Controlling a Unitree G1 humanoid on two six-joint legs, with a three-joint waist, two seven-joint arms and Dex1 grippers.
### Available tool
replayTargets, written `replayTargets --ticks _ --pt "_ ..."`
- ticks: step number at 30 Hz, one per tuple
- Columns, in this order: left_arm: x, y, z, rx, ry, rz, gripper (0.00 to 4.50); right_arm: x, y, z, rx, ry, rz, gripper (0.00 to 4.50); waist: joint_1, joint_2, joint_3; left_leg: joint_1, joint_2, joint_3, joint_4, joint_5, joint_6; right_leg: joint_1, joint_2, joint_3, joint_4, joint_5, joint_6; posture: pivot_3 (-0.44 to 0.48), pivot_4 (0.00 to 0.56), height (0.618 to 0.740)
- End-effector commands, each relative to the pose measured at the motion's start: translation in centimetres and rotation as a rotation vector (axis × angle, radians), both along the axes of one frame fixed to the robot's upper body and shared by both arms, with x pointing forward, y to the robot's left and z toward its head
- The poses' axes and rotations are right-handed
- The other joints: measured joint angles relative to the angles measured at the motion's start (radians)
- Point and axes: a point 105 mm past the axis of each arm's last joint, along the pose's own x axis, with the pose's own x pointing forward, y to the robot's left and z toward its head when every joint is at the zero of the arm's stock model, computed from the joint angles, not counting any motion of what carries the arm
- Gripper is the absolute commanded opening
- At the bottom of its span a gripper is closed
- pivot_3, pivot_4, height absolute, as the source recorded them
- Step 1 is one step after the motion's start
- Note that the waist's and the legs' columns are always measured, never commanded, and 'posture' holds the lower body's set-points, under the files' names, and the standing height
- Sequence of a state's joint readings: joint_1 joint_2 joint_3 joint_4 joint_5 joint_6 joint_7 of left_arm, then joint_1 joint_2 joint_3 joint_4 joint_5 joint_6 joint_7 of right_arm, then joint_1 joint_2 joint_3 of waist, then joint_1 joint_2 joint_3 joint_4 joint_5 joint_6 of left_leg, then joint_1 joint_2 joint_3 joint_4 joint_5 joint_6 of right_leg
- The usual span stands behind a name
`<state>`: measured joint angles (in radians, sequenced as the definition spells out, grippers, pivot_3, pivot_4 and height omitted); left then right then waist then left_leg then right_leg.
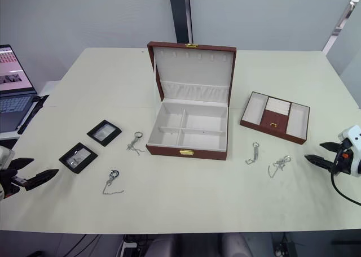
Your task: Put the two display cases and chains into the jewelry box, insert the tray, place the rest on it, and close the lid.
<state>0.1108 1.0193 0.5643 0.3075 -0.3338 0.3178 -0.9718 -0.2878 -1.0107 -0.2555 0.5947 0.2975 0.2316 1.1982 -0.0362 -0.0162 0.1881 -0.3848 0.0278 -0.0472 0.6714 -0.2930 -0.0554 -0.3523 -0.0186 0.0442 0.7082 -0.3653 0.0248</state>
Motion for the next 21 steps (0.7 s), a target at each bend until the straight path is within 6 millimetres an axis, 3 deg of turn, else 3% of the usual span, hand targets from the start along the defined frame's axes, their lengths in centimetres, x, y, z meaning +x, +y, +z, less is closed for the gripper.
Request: replayTargets --ticks 1,21 --pt "-0.17 0.89 1.17 0.055 -0.023 0.013 4.48 0.14 -0.49 1.71 -0.012 -0.049 -0.005 4.5 0.0 0.0 0.0 0.0 0.0 0.0 0.0 0.0 0.0 0.0 0.0 0.0 0.0 0.0 0.0 0.0 0.15 0.74" --pt "-0.16 1.36 1.02 0.047 -0.031 0.034 4.48 0.23 -0.54 1.8 -0.008 -0.054 -0.007 4.5 -0.006 0.0 0.0 0.001 0.0 0.0 0.0 0.0 0.0 0.0 0.0 0.0 0.001 0.0 0.0 0.0 0.15 0.74"
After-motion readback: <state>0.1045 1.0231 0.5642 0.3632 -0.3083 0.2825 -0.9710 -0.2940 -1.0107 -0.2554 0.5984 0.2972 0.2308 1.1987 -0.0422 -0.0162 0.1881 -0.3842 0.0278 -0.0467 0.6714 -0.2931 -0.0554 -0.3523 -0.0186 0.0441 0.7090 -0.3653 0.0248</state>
